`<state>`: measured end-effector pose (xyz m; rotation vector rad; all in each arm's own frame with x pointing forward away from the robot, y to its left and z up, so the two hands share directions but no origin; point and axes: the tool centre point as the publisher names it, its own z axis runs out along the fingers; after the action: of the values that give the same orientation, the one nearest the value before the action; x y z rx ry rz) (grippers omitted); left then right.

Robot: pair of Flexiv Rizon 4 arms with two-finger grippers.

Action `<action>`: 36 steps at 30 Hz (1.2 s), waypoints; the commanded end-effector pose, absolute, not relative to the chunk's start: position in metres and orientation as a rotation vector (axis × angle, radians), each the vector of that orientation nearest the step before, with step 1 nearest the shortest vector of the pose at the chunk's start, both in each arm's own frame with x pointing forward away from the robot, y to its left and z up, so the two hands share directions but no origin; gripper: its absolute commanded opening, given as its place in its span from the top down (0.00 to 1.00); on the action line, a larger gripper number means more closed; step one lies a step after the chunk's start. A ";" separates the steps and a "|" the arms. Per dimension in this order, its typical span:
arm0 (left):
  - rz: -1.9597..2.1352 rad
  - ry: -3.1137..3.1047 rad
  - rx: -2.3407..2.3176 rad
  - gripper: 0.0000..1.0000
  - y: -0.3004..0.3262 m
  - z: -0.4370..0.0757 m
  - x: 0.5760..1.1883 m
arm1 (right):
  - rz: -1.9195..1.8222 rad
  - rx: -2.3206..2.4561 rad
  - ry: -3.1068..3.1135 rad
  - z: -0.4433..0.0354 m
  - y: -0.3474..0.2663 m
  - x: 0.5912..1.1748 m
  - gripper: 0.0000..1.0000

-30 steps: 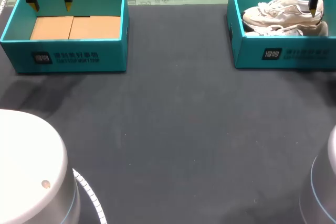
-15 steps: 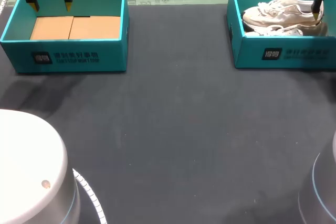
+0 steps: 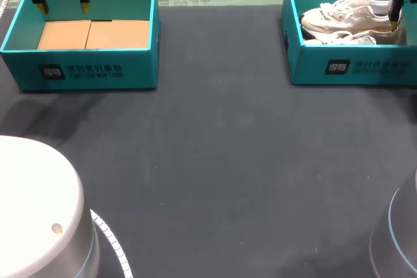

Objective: Take the shoe out of the shoebox, open the shoe tongue, remove and reinsert the insole, then place the shoe into the shoebox

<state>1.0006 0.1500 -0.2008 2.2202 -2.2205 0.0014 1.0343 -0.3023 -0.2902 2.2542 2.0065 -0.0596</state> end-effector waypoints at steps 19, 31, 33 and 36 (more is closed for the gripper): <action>0.000 -2.221 2.221 0.00 0.150 -0.200 1.000 | -0.051 2.246 2.060 -0.322 -0.308 1.033 0.25; 0.000 -2.221 2.221 0.00 0.150 -0.200 1.000 | -0.025 2.233 2.092 -0.340 -0.312 1.034 0.36; 0.000 -2.221 2.221 0.00 0.150 -0.200 1.000 | -0.019 2.230 2.098 -0.342 -0.313 1.035 0.33; 0.000 -2.221 2.221 0.00 0.150 -0.200 1.000 | -0.023 2.226 2.107 -0.347 -0.315 1.037 0.30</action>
<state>1.0006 0.1500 -0.2008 2.2202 -2.2205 0.0014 1.0325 -0.3117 -0.3410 2.2243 2.1012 -0.0176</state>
